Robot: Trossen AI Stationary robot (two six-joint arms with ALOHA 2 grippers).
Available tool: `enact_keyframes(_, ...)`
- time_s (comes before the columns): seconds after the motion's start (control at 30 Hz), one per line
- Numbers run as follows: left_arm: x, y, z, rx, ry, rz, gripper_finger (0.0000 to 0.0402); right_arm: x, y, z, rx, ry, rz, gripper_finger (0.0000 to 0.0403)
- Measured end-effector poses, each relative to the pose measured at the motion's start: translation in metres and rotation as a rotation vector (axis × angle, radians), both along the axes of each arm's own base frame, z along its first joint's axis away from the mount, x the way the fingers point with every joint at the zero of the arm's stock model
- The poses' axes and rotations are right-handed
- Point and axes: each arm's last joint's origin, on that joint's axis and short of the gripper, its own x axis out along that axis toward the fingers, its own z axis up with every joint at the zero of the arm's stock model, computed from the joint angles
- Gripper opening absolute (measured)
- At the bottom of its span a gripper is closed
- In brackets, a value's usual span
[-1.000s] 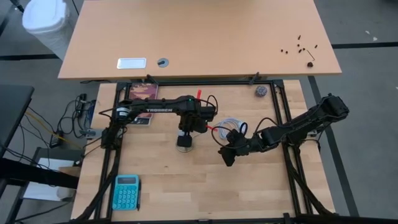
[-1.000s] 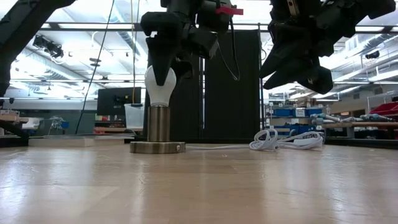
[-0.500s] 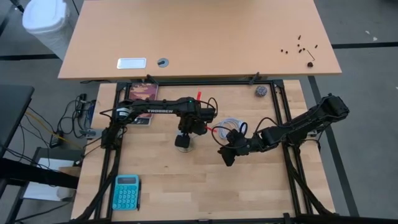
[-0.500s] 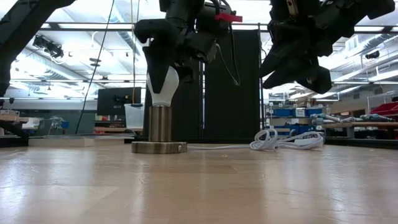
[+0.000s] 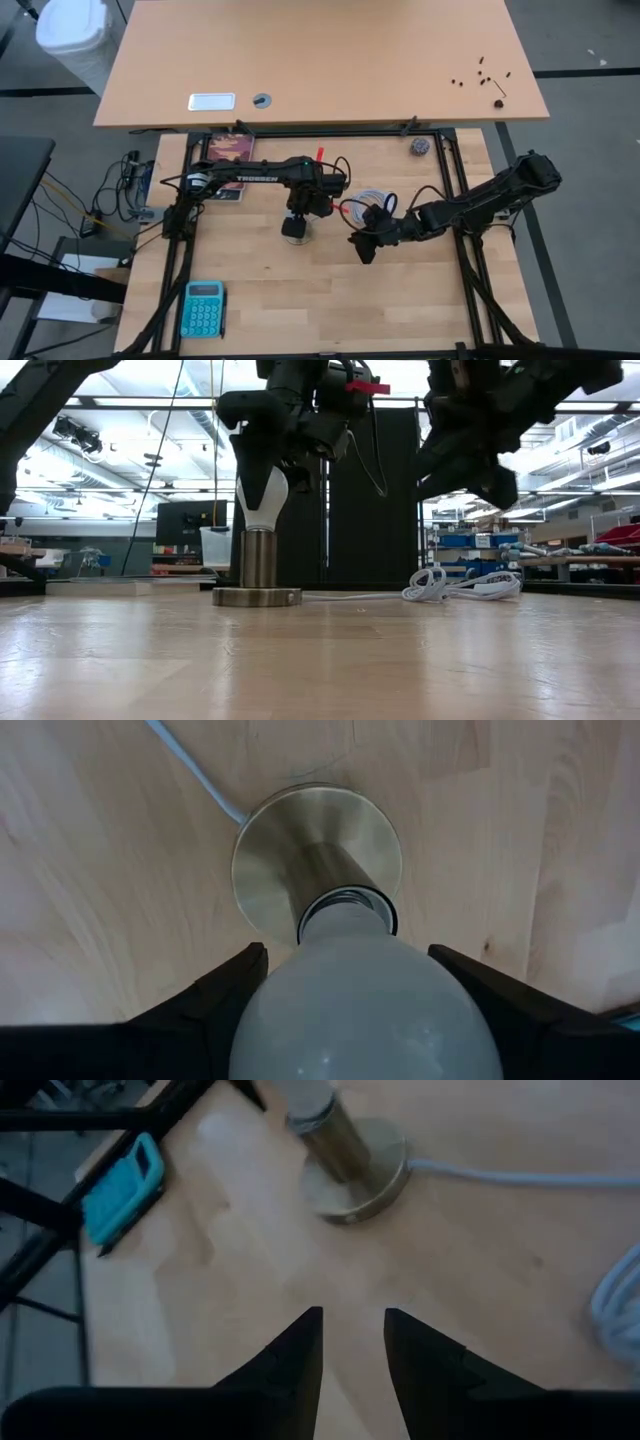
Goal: Screw lightbulb
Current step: Insert the lightbulb into the desk lamp
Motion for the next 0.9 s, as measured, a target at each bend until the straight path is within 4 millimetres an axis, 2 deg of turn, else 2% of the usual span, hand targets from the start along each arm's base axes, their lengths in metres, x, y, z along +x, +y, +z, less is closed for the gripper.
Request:
enact_keyframes(0.1, 0.000, 0.000, 0.000, 0.003, 0.001, 0.034, 0.0266, 0.006, -0.012, -0.005, -0.079, 0.010, -0.005, 0.0119)
enact_keyframes(0.3, 0.001, -0.001, 0.000, 0.012, -0.006, 0.064, 0.0265, 0.031, -0.029, -0.018, -0.248, -0.060, 0.038, 0.0113)
enact_keyframes(0.43, 0.002, -0.001, 0.000, 0.011, -0.008, 0.065, 0.0265, 0.043, -0.039, -0.045, -0.234, -0.002, 0.084, 0.0110)
enact_keyframes(0.6, 0.002, 0.000, 0.000, 0.012, -0.015, 0.065, 0.0265, 0.050, -0.048, -0.064, -0.240, 0.020, 0.270, 0.0110)
enact_keyframes(0.77, 0.003, -0.001, 0.001, 0.013, -0.020, 0.089, 0.0265, 0.054, -0.066, -0.074, -0.228, 0.023, 0.346, 0.0110)
enact_keyframes(0.9, 0.003, -0.001, 0.001, 0.013, -0.015, 0.116, 0.0265, 0.056, -0.078, -0.078, -0.299, 0.016, 0.378, 0.0110)
